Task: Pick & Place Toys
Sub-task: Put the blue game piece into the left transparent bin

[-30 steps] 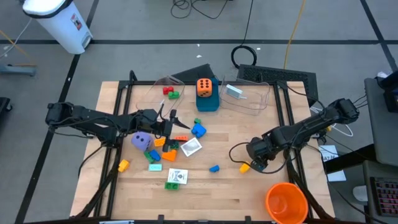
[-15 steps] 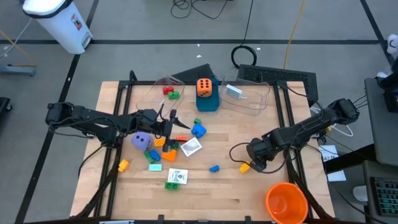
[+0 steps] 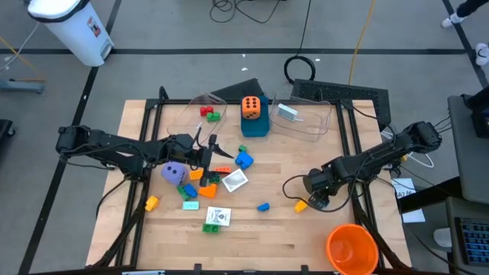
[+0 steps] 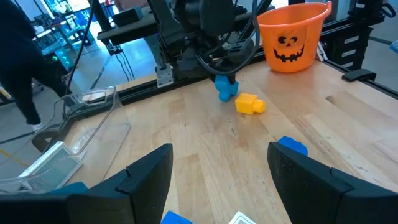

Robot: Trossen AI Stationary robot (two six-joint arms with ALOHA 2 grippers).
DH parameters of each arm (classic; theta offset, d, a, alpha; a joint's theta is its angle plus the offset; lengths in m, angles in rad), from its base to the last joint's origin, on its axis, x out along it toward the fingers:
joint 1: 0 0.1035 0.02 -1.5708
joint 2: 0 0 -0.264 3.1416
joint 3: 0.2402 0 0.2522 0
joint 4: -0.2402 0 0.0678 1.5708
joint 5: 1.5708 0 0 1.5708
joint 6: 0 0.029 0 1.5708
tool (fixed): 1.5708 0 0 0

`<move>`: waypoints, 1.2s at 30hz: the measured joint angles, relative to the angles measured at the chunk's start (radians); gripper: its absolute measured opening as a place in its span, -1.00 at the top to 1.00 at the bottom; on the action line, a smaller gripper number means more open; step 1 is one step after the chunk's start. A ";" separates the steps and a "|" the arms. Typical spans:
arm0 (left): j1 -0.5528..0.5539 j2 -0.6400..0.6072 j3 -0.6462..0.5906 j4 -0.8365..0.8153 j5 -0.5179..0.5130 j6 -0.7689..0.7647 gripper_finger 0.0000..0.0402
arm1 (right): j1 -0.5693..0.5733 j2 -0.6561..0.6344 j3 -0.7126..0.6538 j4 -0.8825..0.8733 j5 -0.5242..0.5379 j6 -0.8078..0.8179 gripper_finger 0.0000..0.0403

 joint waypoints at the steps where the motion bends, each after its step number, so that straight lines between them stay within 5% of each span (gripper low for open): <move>1: 0.000 0.000 0.000 0.000 0.000 -0.001 -0.34 | 0.000 0.000 0.000 0.001 0.013 -0.012 0.09; 9: 0.000 0.000 0.000 0.000 0.000 -0.002 -0.34 | 0.000 0.000 0.000 0.001 0.043 -0.096 0.38; 24: 0.000 0.000 0.000 0.023 0.000 0.003 -0.34 | -0.013 -0.041 0.031 0.001 0.045 -0.229 0.37; 30: 0.000 0.000 0.000 0.052 -0.001 0.004 -0.34 | -0.059 -0.132 0.074 0.017 0.128 -0.305 0.37; 36: 0.000 0.000 0.000 0.067 -0.065 0.003 -0.34 | -0.129 -0.240 0.076 0.239 0.244 -0.529 0.37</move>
